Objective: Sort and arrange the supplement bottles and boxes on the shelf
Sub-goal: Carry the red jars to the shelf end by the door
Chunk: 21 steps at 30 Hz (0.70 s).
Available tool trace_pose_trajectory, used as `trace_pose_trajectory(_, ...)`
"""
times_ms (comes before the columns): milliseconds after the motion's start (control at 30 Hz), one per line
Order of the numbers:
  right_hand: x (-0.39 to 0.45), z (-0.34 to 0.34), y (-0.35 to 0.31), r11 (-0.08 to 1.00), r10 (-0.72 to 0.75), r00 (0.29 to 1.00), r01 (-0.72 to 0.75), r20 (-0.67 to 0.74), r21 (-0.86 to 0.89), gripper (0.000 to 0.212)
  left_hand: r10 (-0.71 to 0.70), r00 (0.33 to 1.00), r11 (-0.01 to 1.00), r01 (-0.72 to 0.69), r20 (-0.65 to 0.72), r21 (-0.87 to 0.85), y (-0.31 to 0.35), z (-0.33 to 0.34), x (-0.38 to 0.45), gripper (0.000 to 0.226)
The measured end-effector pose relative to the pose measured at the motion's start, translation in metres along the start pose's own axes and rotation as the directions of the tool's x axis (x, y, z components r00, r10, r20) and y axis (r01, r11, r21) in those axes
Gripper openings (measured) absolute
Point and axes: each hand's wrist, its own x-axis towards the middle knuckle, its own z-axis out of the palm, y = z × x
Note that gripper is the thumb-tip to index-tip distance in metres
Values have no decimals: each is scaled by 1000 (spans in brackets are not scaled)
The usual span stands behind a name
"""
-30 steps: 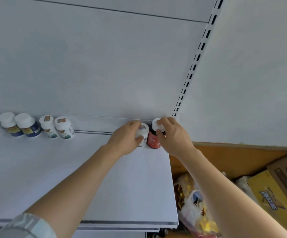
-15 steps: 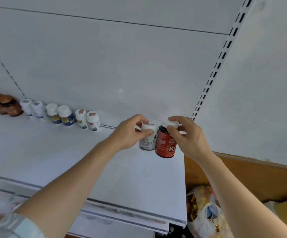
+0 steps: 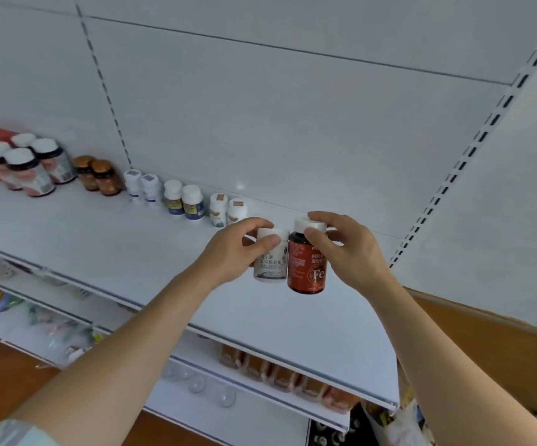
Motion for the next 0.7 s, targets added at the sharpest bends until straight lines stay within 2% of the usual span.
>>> trace_pose_trajectory(333, -10, 137, -106, 1000, -3, 998, 4, 66, -17, 25, -8, 990, 1000, 11, -144, 18, -42, -146, -82, 34)
trace_pose_trajectory(700, 1, 301, -199, 987, -131, 964, 148, 230, -62, 23, -91, 945, 994, 107, -313, 35, -110, -305, -151, 35)
